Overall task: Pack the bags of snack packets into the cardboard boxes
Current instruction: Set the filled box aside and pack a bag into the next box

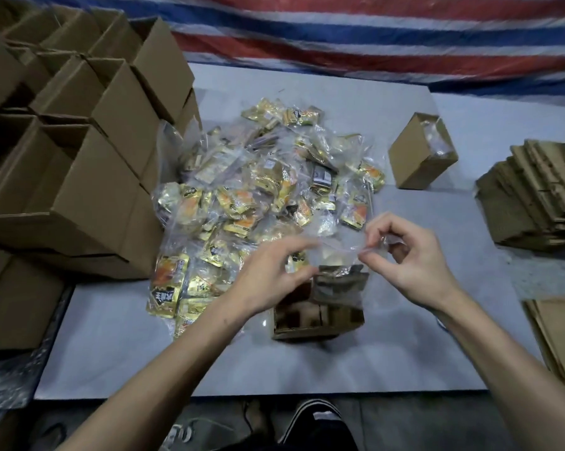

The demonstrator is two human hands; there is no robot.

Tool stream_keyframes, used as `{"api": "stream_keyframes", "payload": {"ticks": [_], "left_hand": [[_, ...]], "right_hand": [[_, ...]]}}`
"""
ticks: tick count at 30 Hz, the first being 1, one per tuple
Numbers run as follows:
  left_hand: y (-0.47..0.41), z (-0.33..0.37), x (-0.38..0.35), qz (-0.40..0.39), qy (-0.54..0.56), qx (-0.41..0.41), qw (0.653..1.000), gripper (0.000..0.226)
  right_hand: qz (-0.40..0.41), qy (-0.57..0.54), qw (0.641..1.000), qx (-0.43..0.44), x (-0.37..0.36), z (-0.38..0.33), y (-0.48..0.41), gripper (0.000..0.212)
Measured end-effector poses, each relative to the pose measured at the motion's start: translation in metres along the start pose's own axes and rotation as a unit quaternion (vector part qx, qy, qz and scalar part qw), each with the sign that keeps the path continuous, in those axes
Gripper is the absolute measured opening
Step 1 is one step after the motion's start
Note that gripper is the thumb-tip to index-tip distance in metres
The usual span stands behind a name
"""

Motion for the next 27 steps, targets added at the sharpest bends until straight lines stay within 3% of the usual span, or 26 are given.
{"api": "stream_keyframes", "payload": {"ticks": [2,6,10,13,16,21,27], "left_hand": [[0.009,0.003,-0.007,-0.041,0.026,0.011,0.999,0.028],[0.035,-0.006,-0.028,-0.080,0.098,0.073,0.989,0.038],[0.043,-0.026,-0.041,-0.040,0.033,0.099,0.994,0.020],[0.044,-0.042,-0.055,-0.052,-0.023,0.134,0.989,0.021],[0.047,-0.056,-0.066,-0.073,-0.081,0.166,0.980,0.018],[0.050,-0.071,-0.078,-0.090,-0.169,0.206,0.960,0.020],[0.032,-0.065,-0.078,-0.002,-0.230,0.205,0.951,0.022]], "right_hand": [[-0.001,-0.016,1.000,-0.015,-0.007,0.005,0.006,0.035],[-0.002,-0.026,0.998,-0.065,-0.026,0.031,0.017,0.031],[-0.008,0.002,0.994,-0.105,-0.043,0.061,0.020,0.024],[-0.023,0.012,0.988,-0.150,-0.048,0.086,0.020,0.038],[0.013,0.047,0.977,-0.209,-0.047,0.119,0.023,0.052],[0.046,0.161,0.950,-0.265,-0.041,0.165,0.022,0.031],[0.090,0.183,0.941,-0.270,-0.037,0.184,0.011,0.016]]}}
Point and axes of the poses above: each hand's wrist, its own y-axis away from the middle knuckle, its own x-axis out of the back of the hand, z = x × y, the point moved 8 cm from there along -y, towards the middle knuckle, and after that the axes turned 11 degrees about -x, right-handed, at the moved point
